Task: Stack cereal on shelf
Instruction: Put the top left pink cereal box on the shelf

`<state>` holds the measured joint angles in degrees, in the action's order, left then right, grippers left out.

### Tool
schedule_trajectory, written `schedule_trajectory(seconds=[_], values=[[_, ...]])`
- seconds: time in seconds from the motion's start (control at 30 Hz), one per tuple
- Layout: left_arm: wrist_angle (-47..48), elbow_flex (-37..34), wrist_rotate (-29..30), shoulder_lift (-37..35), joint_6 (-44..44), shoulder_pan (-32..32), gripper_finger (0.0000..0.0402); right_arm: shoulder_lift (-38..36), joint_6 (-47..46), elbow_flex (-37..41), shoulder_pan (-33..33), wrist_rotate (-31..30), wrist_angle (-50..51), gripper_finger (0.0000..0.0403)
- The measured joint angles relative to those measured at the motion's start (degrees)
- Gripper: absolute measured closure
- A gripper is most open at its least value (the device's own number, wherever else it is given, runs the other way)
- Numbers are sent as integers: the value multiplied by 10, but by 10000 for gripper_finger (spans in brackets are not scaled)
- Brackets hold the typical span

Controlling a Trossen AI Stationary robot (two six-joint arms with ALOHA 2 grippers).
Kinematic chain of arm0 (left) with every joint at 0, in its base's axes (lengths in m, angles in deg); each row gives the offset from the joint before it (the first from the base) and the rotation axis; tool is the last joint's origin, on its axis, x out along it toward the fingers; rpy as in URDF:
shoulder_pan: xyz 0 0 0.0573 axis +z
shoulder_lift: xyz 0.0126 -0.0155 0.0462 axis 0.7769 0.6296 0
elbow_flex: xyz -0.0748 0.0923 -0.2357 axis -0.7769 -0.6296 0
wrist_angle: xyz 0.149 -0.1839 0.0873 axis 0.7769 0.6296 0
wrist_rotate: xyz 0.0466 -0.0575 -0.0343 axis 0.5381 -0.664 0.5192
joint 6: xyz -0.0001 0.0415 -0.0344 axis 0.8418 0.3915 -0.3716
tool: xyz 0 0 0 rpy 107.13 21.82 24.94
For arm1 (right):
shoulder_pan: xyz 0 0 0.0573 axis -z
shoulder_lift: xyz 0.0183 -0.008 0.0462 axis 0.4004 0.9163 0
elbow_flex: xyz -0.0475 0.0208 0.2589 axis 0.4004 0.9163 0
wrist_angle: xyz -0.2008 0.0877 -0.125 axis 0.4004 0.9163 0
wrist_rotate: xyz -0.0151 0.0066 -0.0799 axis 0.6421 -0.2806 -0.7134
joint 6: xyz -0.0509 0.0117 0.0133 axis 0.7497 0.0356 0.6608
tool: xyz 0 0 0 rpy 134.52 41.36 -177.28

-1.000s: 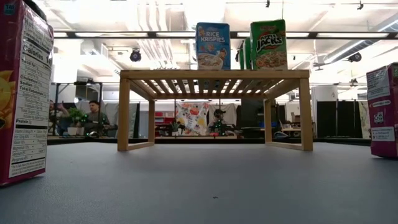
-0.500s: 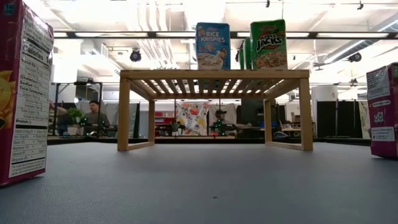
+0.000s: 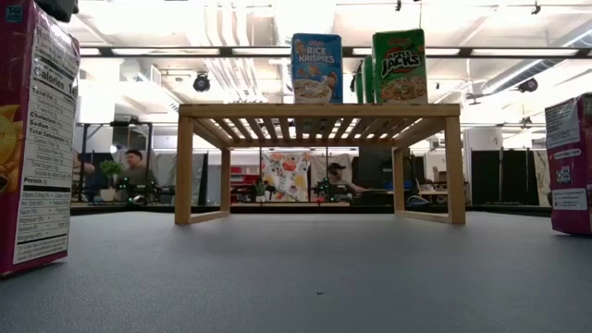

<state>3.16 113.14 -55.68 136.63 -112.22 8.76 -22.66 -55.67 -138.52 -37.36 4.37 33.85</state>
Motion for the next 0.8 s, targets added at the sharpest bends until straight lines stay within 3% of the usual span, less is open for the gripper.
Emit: schedule_trajectory(seconds=[0.5,0.8], values=[[-22,-10,20,-24,-2,0,177,0,6,0,0,-21,0,165],[-28,-10,31,-34,-1,0,108,0,6,0,0,-21,0,165]])
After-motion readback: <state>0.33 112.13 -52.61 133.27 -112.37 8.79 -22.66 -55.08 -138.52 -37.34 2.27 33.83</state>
